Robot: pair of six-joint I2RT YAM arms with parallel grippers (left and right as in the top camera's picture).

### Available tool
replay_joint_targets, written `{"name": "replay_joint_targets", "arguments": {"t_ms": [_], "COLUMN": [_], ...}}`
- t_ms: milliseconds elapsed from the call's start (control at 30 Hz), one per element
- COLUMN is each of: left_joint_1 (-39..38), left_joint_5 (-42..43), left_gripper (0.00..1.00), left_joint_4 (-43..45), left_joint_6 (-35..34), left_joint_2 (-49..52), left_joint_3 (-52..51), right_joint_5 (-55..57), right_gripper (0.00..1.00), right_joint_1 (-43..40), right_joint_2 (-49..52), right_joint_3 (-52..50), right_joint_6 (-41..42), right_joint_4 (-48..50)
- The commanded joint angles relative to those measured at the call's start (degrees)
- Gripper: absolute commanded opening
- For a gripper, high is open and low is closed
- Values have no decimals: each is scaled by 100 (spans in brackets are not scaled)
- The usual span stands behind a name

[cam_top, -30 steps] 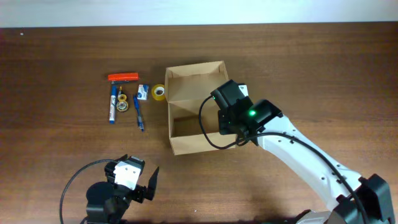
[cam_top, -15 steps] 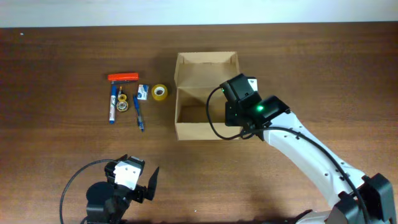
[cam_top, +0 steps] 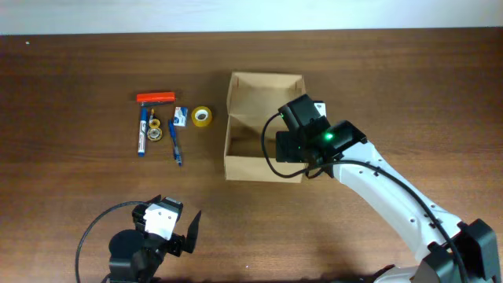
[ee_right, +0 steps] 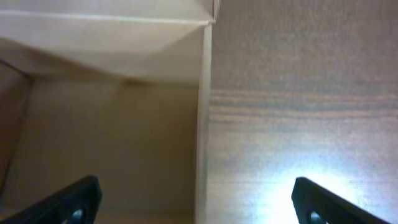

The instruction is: Pack container

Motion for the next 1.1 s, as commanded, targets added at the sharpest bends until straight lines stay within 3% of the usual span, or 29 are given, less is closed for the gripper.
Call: {"name": "replay_joint_targets", "arguments": {"t_ms": [0, 233, 567, 700, 1067], "left_joint_1": [-24, -24, -22, -24, -24], "left_joint_5": [-39, -39, -39, -39, -39], "left_gripper": [99, 99, 99, 99, 99], "left_joint_4": [9, 9, 9, 9, 9], "left_joint_6": [-52, -52, -52, -52, -52], "left_joint_2": [-55, -55, -55, -55, -55], "left_joint_3": [-33, -33, -33, -33, -33], "right_joint_5": [-114, -752, -776, -1156, -1834], "right_gripper": [99, 99, 99, 99, 99], "right_joint_1": [-15, -15, -11, -11, -15], "right_joint_2": [-151, -367, -179, -245, -1821], "right_joint_3": [-20, -22, -229, -243, -240], "right_joint_6": [2, -254, -269, -671, -1956], "right_joint_4": [-81, -175, -361, -400, -968]}}
